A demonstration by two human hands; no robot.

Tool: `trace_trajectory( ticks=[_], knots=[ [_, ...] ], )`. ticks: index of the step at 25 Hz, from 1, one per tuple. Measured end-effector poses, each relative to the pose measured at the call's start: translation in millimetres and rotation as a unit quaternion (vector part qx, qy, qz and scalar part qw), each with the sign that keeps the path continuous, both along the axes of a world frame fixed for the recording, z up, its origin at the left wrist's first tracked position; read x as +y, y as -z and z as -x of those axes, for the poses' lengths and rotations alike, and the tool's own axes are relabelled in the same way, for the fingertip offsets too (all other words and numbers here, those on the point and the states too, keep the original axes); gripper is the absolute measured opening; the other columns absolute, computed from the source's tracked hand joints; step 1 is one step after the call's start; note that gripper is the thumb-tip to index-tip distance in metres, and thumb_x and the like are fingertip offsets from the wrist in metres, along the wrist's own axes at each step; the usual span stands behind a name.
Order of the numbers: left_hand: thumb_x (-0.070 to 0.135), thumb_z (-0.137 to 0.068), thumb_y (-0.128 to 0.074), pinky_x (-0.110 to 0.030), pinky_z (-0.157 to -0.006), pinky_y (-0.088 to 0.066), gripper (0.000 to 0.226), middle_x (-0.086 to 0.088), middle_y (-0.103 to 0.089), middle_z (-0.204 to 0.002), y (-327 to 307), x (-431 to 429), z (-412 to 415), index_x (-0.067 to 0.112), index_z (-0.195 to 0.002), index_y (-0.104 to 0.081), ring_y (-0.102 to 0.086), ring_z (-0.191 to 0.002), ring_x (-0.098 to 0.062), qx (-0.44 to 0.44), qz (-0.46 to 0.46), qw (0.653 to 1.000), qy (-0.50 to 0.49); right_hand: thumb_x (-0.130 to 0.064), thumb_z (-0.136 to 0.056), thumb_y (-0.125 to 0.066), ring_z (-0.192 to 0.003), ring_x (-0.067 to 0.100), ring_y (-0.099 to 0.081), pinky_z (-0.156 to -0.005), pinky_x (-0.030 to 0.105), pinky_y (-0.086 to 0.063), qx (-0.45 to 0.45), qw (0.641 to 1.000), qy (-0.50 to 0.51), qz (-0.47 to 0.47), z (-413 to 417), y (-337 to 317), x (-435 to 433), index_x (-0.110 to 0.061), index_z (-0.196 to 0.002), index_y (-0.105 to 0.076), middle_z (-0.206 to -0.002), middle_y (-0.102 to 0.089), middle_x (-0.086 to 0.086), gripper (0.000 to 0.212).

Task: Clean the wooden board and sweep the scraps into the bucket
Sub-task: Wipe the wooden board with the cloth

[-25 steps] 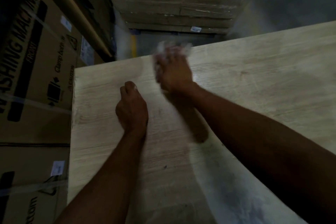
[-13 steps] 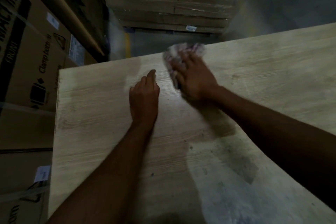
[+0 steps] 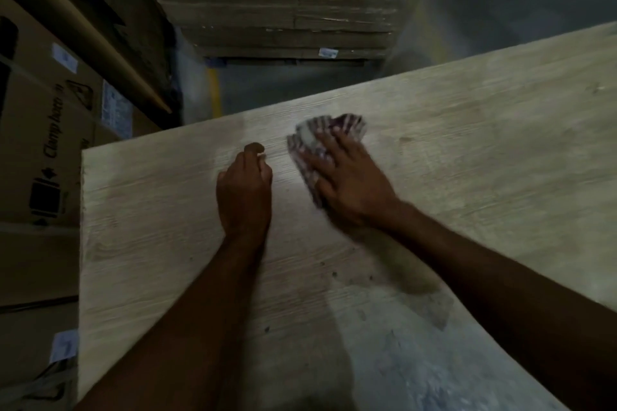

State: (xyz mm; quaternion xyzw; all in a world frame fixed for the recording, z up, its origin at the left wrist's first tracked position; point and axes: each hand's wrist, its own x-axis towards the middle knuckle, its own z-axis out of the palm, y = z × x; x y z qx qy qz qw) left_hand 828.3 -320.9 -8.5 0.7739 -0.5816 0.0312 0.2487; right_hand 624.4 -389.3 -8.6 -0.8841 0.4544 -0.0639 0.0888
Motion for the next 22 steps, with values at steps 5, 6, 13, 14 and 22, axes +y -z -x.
trace_trajectory(
  ticks=[5, 6, 13, 14, 22],
  knots=[
    [0.022, -0.097, -0.049, -0.043, -0.075, -0.05, 0.027, -0.005, -0.067, -0.1, -4.7, -1.4, 0.1, 0.021, -0.122, -0.059, -0.063, -0.083, -0.031, 0.06, -0.013, 0.998, -0.005, -0.051, -0.104, -0.019, -0.157, 0.038, -0.012, -0.129, 0.053, -0.009, -0.023, 0.999, 0.023, -0.008, 4.8, -10.7, 21.3, -0.025, -0.161, -0.027, -0.168, -0.02, 0.021, 0.063],
    [0.022, -0.096, -0.05, -0.043, -0.075, -0.05, 0.027, -0.006, -0.068, -0.101, -4.5, -1.5, -0.4, 0.021, -0.122, -0.059, -0.063, -0.083, -0.032, 0.064, -0.012, 0.998, -0.009, -0.049, -0.104, -0.022, -0.157, 0.036, -0.013, -0.129, 0.05, -0.009, -0.004, 0.999, -0.04, 0.0, 11.4, -9.6, 29.1, -0.024, -0.161, -0.028, -0.168, -0.022, 0.021, 0.062],
    [0.021, -0.094, -0.051, -0.045, -0.074, -0.051, 0.023, -0.007, -0.068, -0.091, -1.9, 12.5, 2.7, 0.02, -0.115, -0.061, -0.064, -0.083, -0.031, 0.079, -0.004, 0.996, -0.031, -0.051, -0.105, -0.023, -0.159, 0.035, -0.008, -0.129, 0.052, -0.009, -0.008, 1.0, -0.02, -0.015, 12.1, -5.2, 88.5, -0.029, -0.162, -0.026, -0.171, -0.015, 0.015, 0.061],
    [0.02, -0.094, -0.052, -0.046, -0.075, -0.052, 0.022, -0.007, -0.067, -0.092, -0.3, 26.4, 8.0, 0.02, -0.114, -0.062, -0.063, -0.085, -0.031, 0.082, 0.003, 0.996, -0.04, -0.051, -0.104, -0.021, -0.158, 0.035, -0.011, -0.128, 0.054, -0.012, -0.019, 1.0, 0.022, -0.013, 20.3, -5.2, 83.6, -0.028, -0.161, -0.028, -0.17, -0.018, 0.015, 0.062],
    [0.014, -0.09, -0.062, -0.034, -0.095, -0.042, 0.03, -0.002, -0.066, -0.107, 0.2, 141.2, 57.1, 0.019, -0.119, -0.07, -0.058, -0.101, -0.026, 0.165, 0.003, 0.986, 0.02, -0.055, -0.103, -0.006, -0.158, 0.036, -0.012, -0.128, 0.05, -0.009, -0.03, 0.991, 0.123, -0.049, 46.8, -17.6, 111.1, -0.025, -0.16, -0.029, -0.169, -0.02, 0.017, 0.069]
  ],
)
